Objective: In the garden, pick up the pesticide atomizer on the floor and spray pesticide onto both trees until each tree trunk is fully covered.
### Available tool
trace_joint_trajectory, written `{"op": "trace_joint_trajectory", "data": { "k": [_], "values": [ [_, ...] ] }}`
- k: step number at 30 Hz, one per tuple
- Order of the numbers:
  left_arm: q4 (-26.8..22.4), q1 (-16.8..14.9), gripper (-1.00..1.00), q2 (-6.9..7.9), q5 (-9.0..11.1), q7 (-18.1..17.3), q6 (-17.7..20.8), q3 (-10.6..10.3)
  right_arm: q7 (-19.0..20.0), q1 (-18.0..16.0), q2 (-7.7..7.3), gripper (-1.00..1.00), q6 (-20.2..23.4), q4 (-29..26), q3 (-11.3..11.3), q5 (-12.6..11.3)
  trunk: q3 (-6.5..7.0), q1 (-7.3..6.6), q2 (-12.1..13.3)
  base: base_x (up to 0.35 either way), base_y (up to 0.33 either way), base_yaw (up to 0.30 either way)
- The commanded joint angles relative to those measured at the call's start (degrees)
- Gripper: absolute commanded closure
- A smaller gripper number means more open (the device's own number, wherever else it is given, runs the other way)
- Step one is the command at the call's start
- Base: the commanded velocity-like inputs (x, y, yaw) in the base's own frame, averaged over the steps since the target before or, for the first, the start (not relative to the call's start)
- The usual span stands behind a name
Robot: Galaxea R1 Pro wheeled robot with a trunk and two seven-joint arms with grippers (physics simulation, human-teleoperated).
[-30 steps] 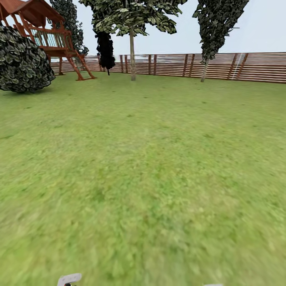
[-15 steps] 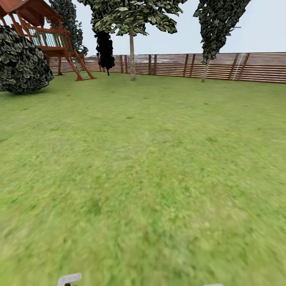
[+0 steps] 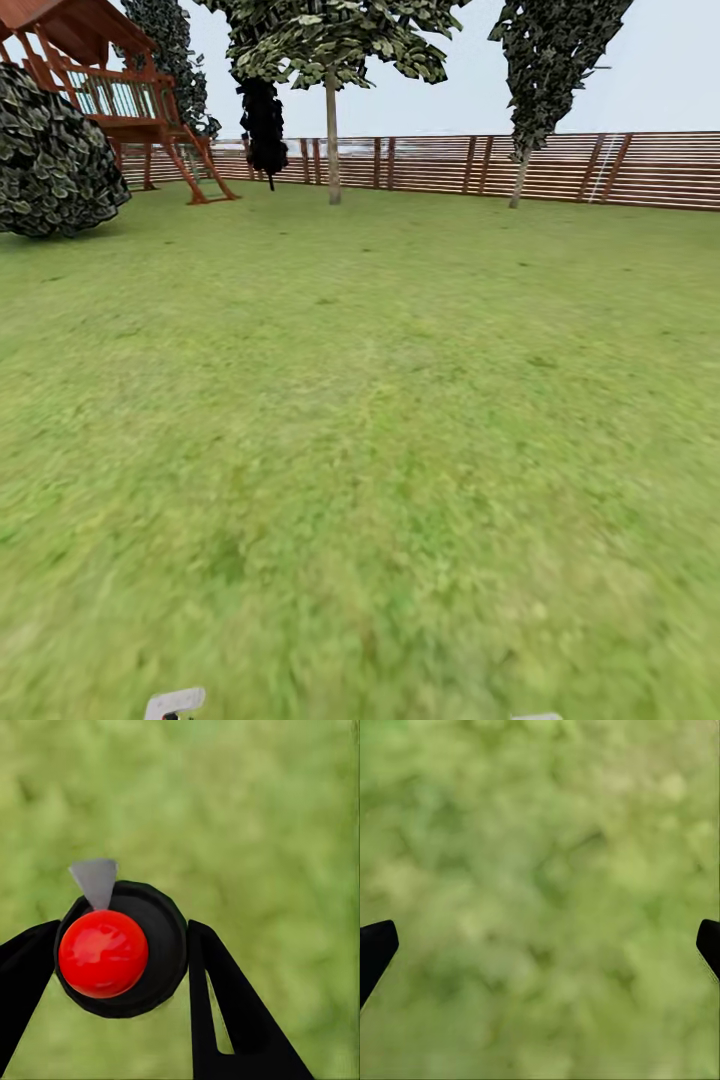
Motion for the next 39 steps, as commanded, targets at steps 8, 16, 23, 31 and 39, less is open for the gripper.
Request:
{"op": "trace_joint_trajectory", "data": {
  "k": [8, 16, 23, 31, 39],
  "values": [
    [0.1, 0.0, 1.00, -0.01, -0.5, -0.2, -0.2, 0.5, -0.4, 0.0, 0.02, -1.00, -0.1, 0.1, -0.2, 0.6, -0.05, 0.03, 0.0, 0.338, 0.069, 0.000],
    [0.1, -0.1, 1.00, -0.01, -0.5, -0.2, -0.2, 0.5, -0.4, 0.0, 0.02, -1.00, -0.1, 0.1, -0.2, 0.6, -0.05, 0.03, 0.0, 0.338, 0.071, 0.000],
    [0.1, 0.0, 1.00, -0.01, -0.5, -0.2, -0.2, 0.5, -0.4, 0.0, 0.02, -1.00, -0.1, 0.1, -0.2, 0.6, -0.05, 0.03, 0.0, 0.338, 0.071, 0.000],
    [0.1, 0.0, 1.00, -0.01, -0.5, -0.2, -0.2, 0.5, -0.4, 0.0, 0.02, -1.00, -0.1, 0.1, -0.2, 0.6, -0.05, 0.03, 0.0, 0.338, 0.071, 0.000],
    [0.1, 0.0, 1.00, -0.01, -0.5, -0.2, -0.2, 0.5, -0.4, 0.0, 0.02, -1.00, -0.1, 0.1, -0.2, 0.6, -0.05, 0.03, 0.0, 0.338, 0.071, 0.000]
  ]
}}
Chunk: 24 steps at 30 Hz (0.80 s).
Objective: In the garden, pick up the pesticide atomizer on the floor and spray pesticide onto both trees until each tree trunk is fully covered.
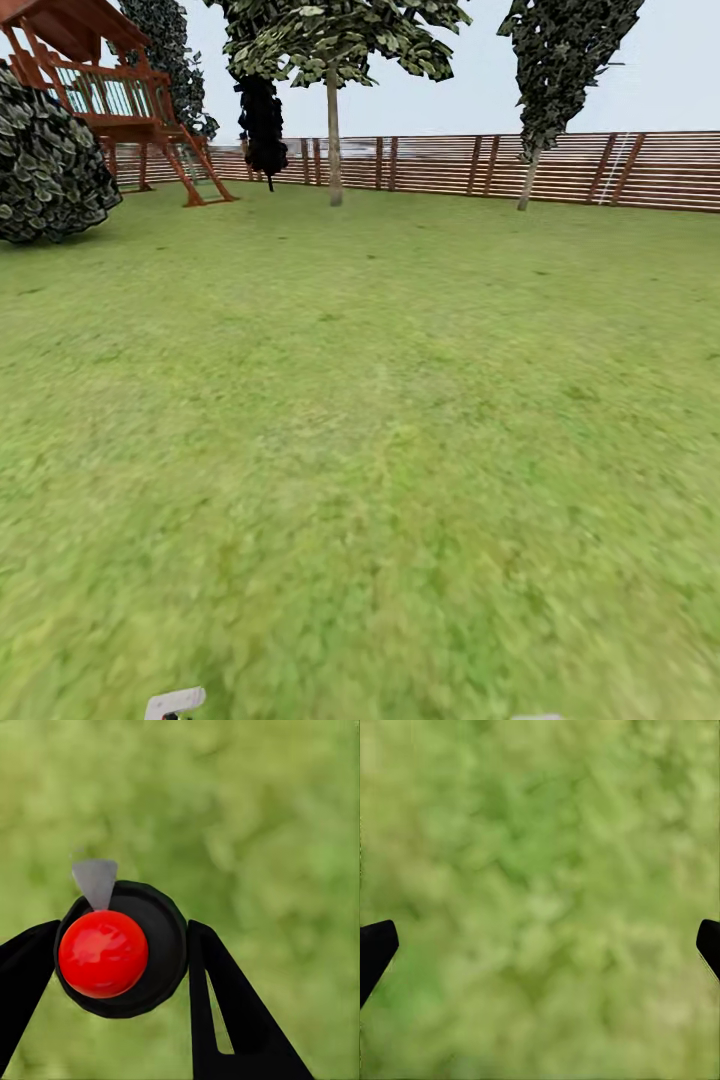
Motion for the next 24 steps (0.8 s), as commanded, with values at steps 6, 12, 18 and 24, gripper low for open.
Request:
{"op": "trace_joint_trajectory", "data": {
  "k": [6, 12, 18, 24],
  "values": [
    [0.1, 0.0, 1.00, -0.01, -0.5, -0.2, -0.2, 0.5, -0.4, 0.0, 0.02, -1.00, -0.1, 0.1, -0.2, 0.6, -0.05, 0.03, 0.0, 0.338, 0.071, 0.000],
    [0.1, 0.0, 1.00, -0.01, -0.5, -0.2, -0.2, 0.5, -0.4, 0.0, 0.02, -1.00, -0.1, 0.1, -0.2, 0.6, -0.05, 0.03, 0.0, 0.338, 0.072, 0.000],
    [0.1, 0.0, 1.00, -0.01, -0.5, -0.2, -0.2, 0.5, -0.4, 0.0, 0.02, -1.00, -0.1, 0.1, -0.2, 0.6, -0.05, 0.03, 0.0, 0.338, 0.073, 0.000],
    [0.1, 0.0, 1.00, -0.01, -0.5, -0.2, -0.2, 0.5, -0.4, 0.0, 0.02, -1.00, -0.1, 0.1, -0.2, 0.6, -0.05, 0.03, 0.0, 0.338, 0.074, 0.000]
  ]
}}
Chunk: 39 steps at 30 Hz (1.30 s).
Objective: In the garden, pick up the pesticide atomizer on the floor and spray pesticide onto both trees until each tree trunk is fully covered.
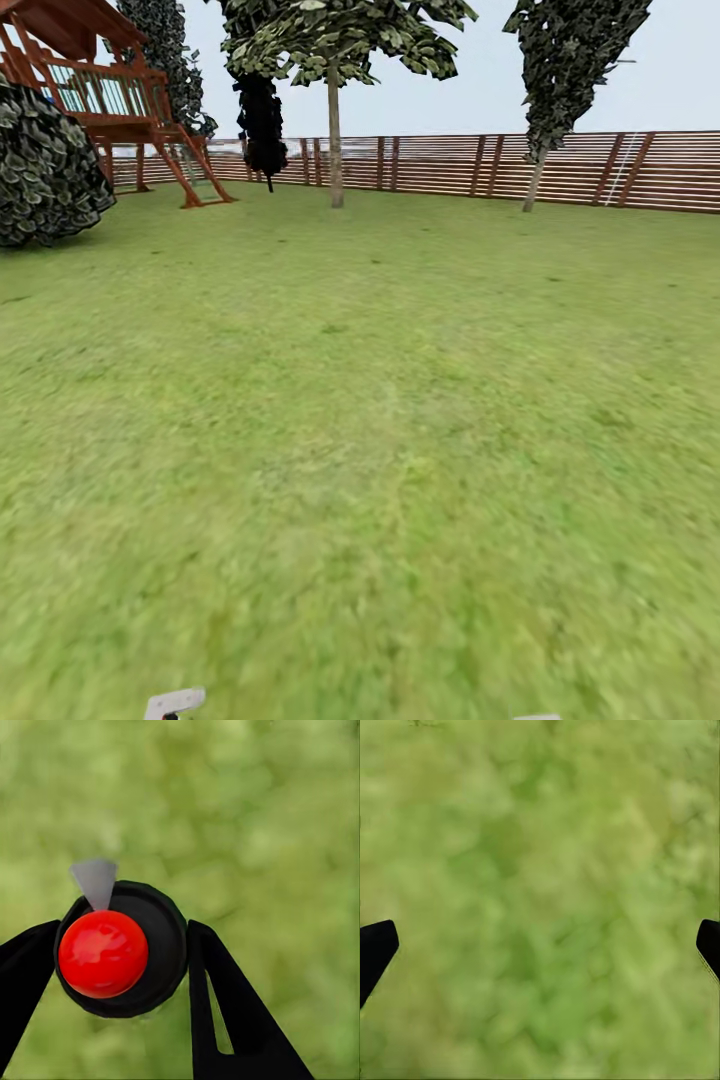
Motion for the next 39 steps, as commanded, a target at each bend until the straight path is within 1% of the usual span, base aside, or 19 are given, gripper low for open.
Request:
{"op": "trace_joint_trajectory", "data": {
  "k": [1, 39],
  "values": [
    [0.1, 0.0, 1.00, -0.01, -0.5, -0.2, -0.2, 0.5, -0.4, 0.0, 0.02, -1.00, -0.1, 0.1, -0.2, 0.6, -0.05, 0.03, 0.0, 0.338, 0.075, 0.000],
    [0.1, 0.0, 1.00, -0.01, -0.5, -0.2, -0.2, 0.5, -0.4, 0.0, 0.02, -1.00, -0.1, 0.1, -0.2, 0.6, -0.05, 0.03, 0.0, 0.338, 0.075, 0.000]
  ]
}}
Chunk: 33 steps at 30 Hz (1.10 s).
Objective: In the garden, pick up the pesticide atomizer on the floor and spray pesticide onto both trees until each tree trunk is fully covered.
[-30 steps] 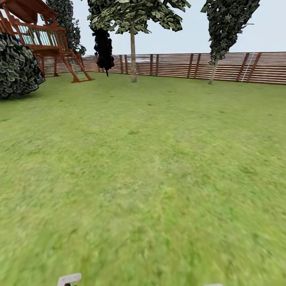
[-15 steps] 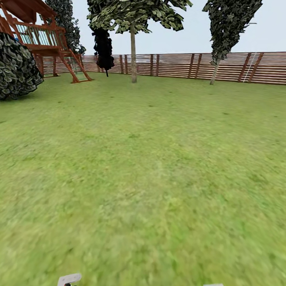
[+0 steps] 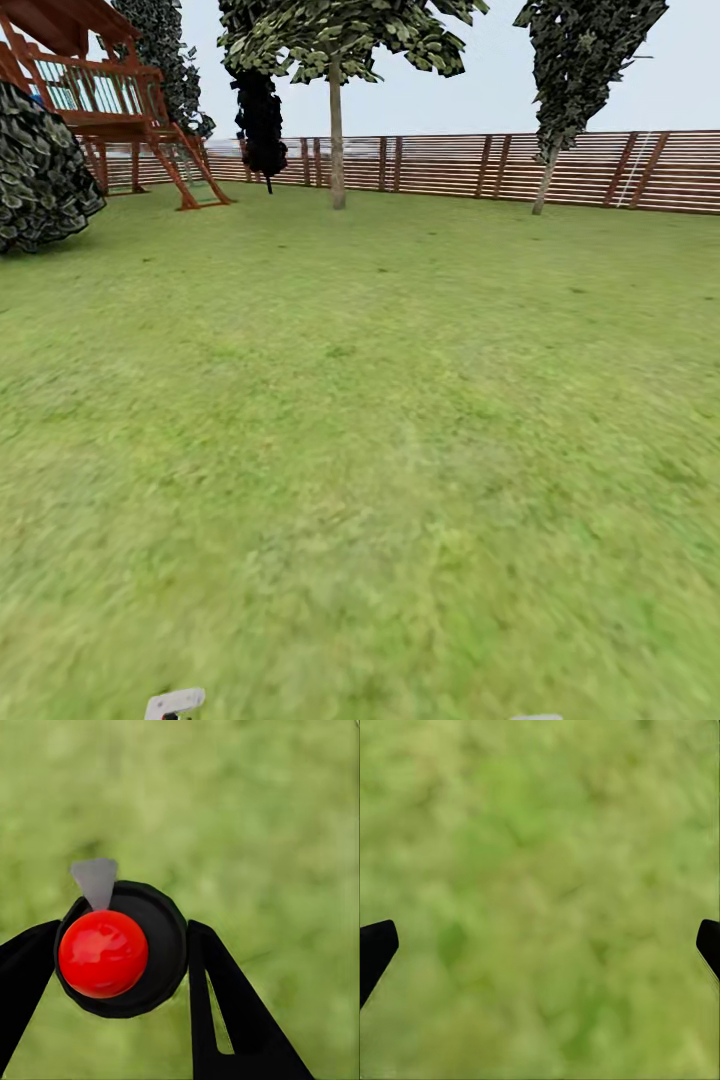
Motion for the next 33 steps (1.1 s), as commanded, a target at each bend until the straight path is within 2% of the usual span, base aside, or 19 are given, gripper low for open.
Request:
{"op": "trace_joint_trajectory", "data": {
  "k": [1, 33],
  "values": [
    [0.1, 0.0, 1.00, -0.01, -0.5, -0.2, -0.2, 0.5, -0.4, 0.0, 0.02, -1.00, -0.1, 0.1, -0.2, 0.6, -0.05, 0.03, 0.0, 0.338, 0.075, 0.000],
    [0.1, 0.0, 1.00, -0.01, -0.5, -0.2, -0.2, 0.5, -0.4, 0.0, 0.02, -1.00, -0.1, 0.1, -0.2, 0.6, -0.05, 0.03, 0.0, 0.338, 0.075, 0.000]
  ]
}}
